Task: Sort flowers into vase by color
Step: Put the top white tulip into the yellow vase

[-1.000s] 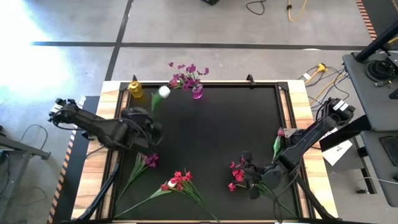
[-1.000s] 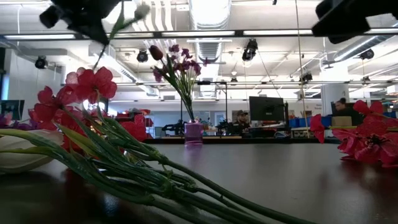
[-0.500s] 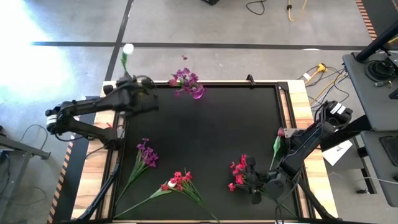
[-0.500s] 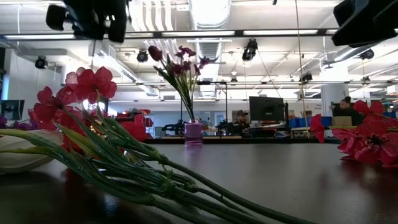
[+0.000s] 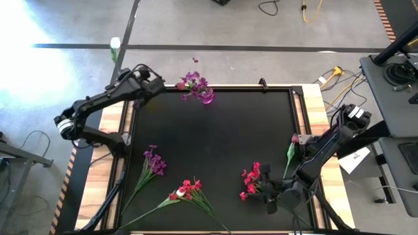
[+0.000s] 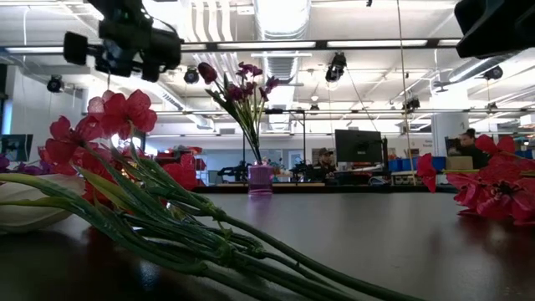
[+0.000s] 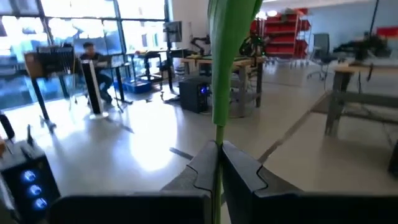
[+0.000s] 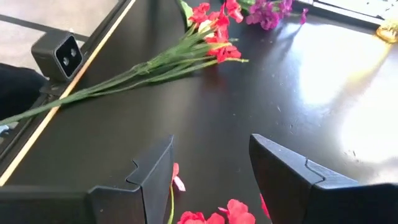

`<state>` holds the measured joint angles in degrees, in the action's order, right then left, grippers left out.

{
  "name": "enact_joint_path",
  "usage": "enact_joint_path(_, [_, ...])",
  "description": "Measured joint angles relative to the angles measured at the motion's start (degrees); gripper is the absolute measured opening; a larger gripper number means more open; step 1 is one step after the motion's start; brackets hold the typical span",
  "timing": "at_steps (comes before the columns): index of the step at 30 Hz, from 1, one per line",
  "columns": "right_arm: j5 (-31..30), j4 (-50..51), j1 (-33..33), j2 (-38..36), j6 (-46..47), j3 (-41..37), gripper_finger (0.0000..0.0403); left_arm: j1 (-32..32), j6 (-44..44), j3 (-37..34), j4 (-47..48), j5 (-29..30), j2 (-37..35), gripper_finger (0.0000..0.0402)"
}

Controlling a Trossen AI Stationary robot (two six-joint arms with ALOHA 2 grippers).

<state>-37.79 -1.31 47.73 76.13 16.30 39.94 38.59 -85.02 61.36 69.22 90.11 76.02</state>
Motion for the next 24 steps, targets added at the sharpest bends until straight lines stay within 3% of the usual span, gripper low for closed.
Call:
enact_joint_path(4, [-1.46,0.69,-0.21,-0.91,-0.45,0.00,0.0201,1.02,1.24,0.00,-9.63,0.00,2.63,0.0000])
enact_joint_path(8, [-1.39,1.59,-0.35,-1.82,0.70,0.00,0.0201,2.48,10.19,0.22,-18.34,0.18,5.98,0.0000])
enact_joint_path(16, [-1.33,2.51,-0.38,-3.10,1.19,0.00,0.0201,4.28,14.91,4.66,-18.63,-1.04,9.08,0.0000])
enact_joint_path(24, [-1.36,2.59,-0.38,-3.69,1.30,0.00,0.0201,4.21,15.44,4.70,-18.52,-4.14,6.99,0.0000])
